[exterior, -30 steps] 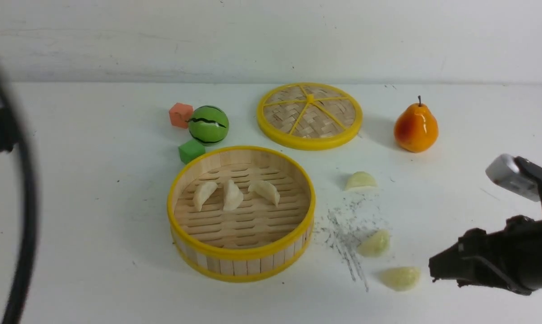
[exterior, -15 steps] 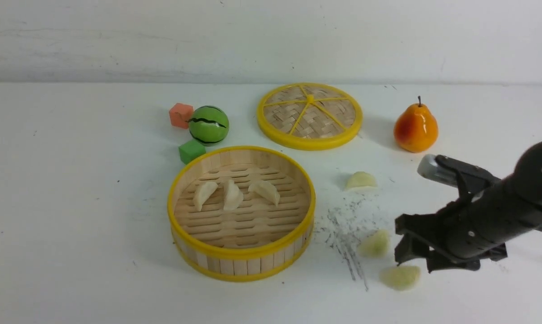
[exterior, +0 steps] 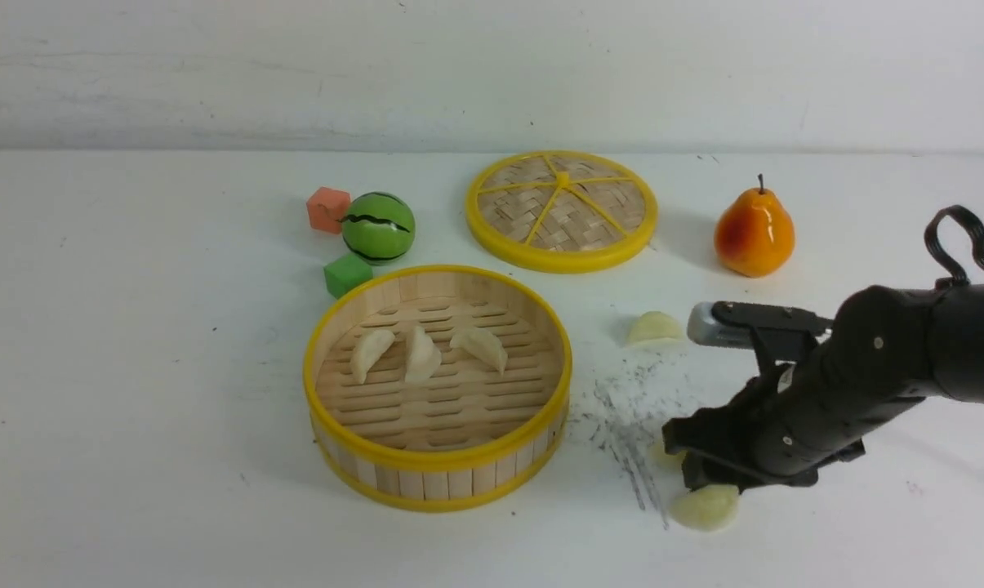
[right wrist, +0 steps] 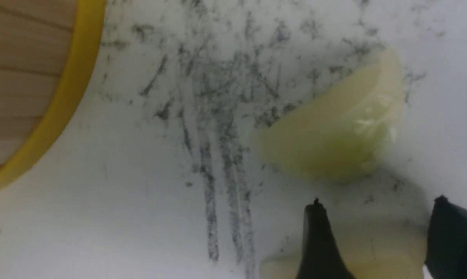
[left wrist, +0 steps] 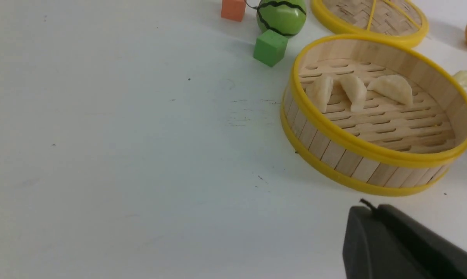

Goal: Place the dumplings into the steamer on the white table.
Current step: 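Reach for and grasp a dumpling lying on the table beside the steamer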

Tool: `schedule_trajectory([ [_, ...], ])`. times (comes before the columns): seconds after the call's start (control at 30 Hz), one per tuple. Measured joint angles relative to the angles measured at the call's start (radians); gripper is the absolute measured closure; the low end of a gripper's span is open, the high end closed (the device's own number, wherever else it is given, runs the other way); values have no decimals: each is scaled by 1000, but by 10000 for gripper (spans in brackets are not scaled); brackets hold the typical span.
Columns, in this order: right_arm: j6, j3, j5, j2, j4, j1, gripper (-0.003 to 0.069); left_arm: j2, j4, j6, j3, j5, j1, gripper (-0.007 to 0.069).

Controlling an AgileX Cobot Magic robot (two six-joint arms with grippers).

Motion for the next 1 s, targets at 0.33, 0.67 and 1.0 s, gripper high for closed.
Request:
schedule_trajectory([
  [0.33, -128, -60, 112, 14, 46, 27, 281, 0, 1, -3, 13, -46, 0, 639],
  [0.67, 134, -128, 216, 15, -67, 27, 282, 0, -11, -4, 87, -155, 0, 639],
  [1.0, 297, -128, 258, 18, -73, 52, 282, 0, -19, -4, 87, -161, 0, 638],
])
